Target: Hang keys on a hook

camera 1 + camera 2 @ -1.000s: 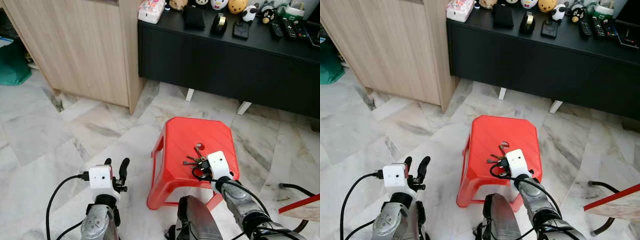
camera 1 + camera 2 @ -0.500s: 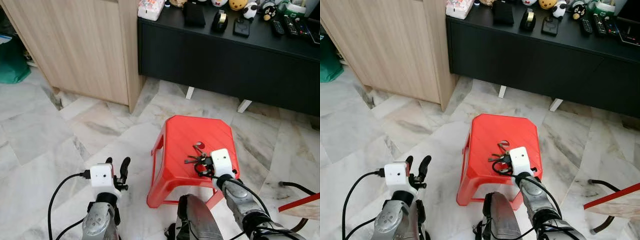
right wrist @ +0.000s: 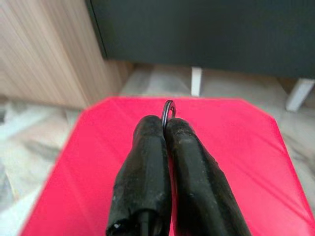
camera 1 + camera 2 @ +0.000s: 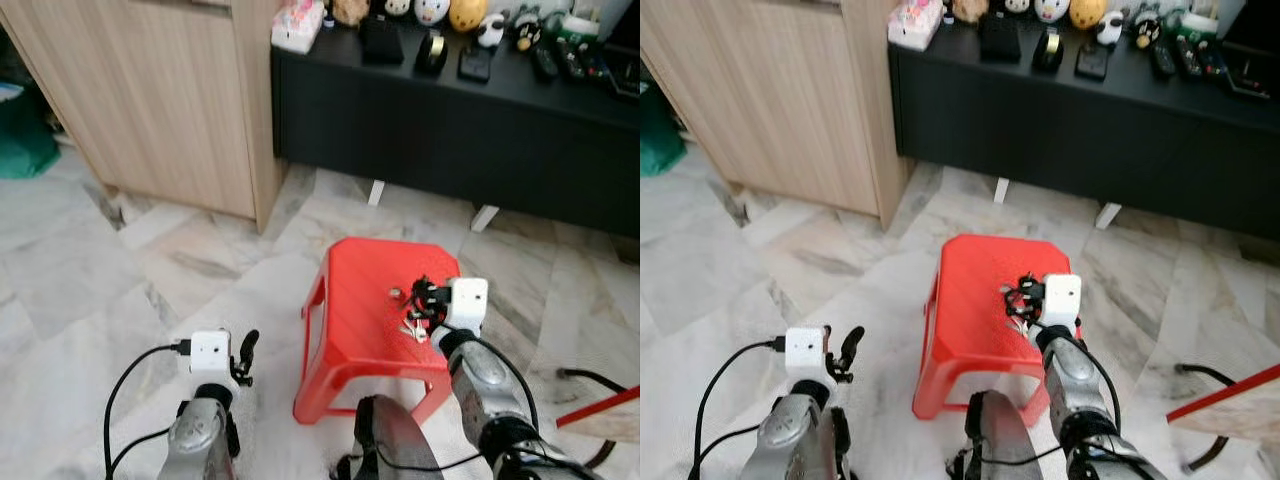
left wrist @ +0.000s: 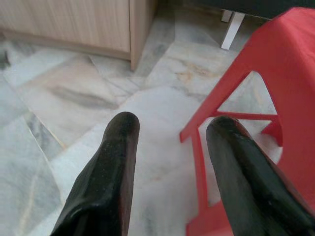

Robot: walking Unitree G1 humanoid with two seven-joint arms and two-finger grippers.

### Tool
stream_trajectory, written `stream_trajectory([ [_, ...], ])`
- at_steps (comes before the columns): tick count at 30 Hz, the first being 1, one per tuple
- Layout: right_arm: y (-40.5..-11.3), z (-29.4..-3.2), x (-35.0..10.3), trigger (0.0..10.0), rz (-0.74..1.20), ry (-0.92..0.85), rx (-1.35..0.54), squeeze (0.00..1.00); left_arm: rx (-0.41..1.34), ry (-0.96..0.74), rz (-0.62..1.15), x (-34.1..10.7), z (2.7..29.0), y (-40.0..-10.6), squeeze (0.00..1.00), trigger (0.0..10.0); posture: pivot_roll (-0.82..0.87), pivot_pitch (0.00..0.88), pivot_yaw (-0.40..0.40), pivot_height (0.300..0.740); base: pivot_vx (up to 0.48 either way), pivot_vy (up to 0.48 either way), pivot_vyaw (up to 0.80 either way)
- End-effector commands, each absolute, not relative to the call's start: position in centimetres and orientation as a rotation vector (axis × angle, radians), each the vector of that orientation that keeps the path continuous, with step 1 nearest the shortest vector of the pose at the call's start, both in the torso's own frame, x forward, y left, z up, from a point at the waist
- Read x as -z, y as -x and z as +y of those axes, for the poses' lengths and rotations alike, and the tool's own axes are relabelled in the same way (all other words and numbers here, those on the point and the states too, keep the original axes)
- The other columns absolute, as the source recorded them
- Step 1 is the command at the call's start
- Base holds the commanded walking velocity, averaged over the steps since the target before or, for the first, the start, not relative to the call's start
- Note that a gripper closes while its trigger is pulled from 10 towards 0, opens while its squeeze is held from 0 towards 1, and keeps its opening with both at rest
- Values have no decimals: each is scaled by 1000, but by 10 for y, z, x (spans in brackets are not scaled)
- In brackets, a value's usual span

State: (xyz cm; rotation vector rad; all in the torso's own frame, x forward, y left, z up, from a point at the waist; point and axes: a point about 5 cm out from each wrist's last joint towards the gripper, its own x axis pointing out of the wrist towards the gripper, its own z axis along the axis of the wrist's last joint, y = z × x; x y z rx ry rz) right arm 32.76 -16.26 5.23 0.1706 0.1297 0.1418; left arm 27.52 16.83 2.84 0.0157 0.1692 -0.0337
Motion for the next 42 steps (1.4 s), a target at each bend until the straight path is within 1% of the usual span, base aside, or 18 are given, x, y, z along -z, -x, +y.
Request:
stream_trajectory([
  [1, -323, -171, -52, 0, 102, -198, -97, 0, 41, -27, 194, -22, 169, -274, 0, 10000, 35, 50, -94, 599, 0, 0, 0],
  [7, -321, -177, -59, 0, 32, -223, -44, 0, 42, -70, 244, -15, 178, -281, 0, 10000, 26, 6, -55, 599, 0, 0, 0],
  [8, -321, -177, -60, 9765, 20, -227, -35, 0, 38, -77, 257, -13, 180, -281, 0, 10000, 23, 0, -45, 599, 0, 0, 0],
  [9, -320, -178, -60, 9765, 13, -229, -30, 0, 34, -80, 270, -11, 182, -280, 0, 10000, 21, 0, -41, 599, 0, 0, 0],
  [10, -319, -179, -61, 10000, 6, -225, -21, 0, 28, -82, 287, -7, 184, -278, 0, 10000, 17, 0, -32, 599, 0, 0, 0],
  [14, -314, -180, -65, 10000, -46, -231, -8, 0, 10, -87, 354, 6, 190, -270, 0, 10000, 12, 0, -14, 599, 0, 0, 0],
  [17, -310, -183, -65, 10000, -71, -222, 30, 0, -8, -100, 386, 12, 196, -263, 0, 10000, 16, 0, -3, 612, 0, 0, 0],
  [18, -307, -183, -62, 10000, -63, -222, 47, 0, -32, -100, 399, 14, 202, -261, 0, 10000, 19, 0, -1, 622, 0, 0, 0],
  [19, -307, -183, -62, 10000, -63, -222, 47, 0, -32, -100, 399, 14, 202, -261, 0, 10000, 19, 0, -1, 622, 0, 0, 0],
  [22, -305, -180, -58, 10000, -37, -226, 52, 0, -70, -92, 435, 19, 210, -255, 0, 10000, 30, 0, 0, 647, 0, 0, 0],
  [24, -305, -179, -58, 10000, -34, -226, 51, 0, -77, -89, 445, 21, 211, -254, 0, 10000, 28, 0, 2, 652, 0, 0, 0],
  [25, -307, -178, -60, 10000, -36, -223, 47, 0, -102, -83, 482, 27, 215, -247, 0, 10000, 25, 0, 2, 662, 0, 0, 0],
  [30, -309, -178, -61, 10000, -37, -220, 41, 0, -151, -57, 538, 36, 220, -236, 0, 10000, 24, 0, -2, 682, 0, 0, 0],
  [32, -309, -178, -61, 10000, -33, -206, 21, 0, -192, -22, 568, 42, 223, -229, 0, 10000, 26, 0, -11, 702, 0, 0, 0],
  [34, -309, -178, -61, 10000, -32, -204, 18, 0, -196, -19, 573, 42, 223, -228, 0, 10000, 27, 0, -13, 707, 0, 0, 0],
  [37, -308, -178, -59, 10000, -17, -193, 6, 0, -231, 10, 600, 47, 225, -221, 0, 10000, 23, 0, -20, 732, 0, 0, 0],
  [39, -308, -178, -58, 10000, -13, -198, 5, 0, -263, 32, 618, 51, 227, -215, 0, 10000, 23, 0, -24, 740, 0, 0, 0],
  [42, -307, -179, -57, 10000, -7, -185, -1, 0, -280, 41, 641, 55, 229, -209, 0, 10000, 22, 0, -26, 740, 0, 0, 0],
])
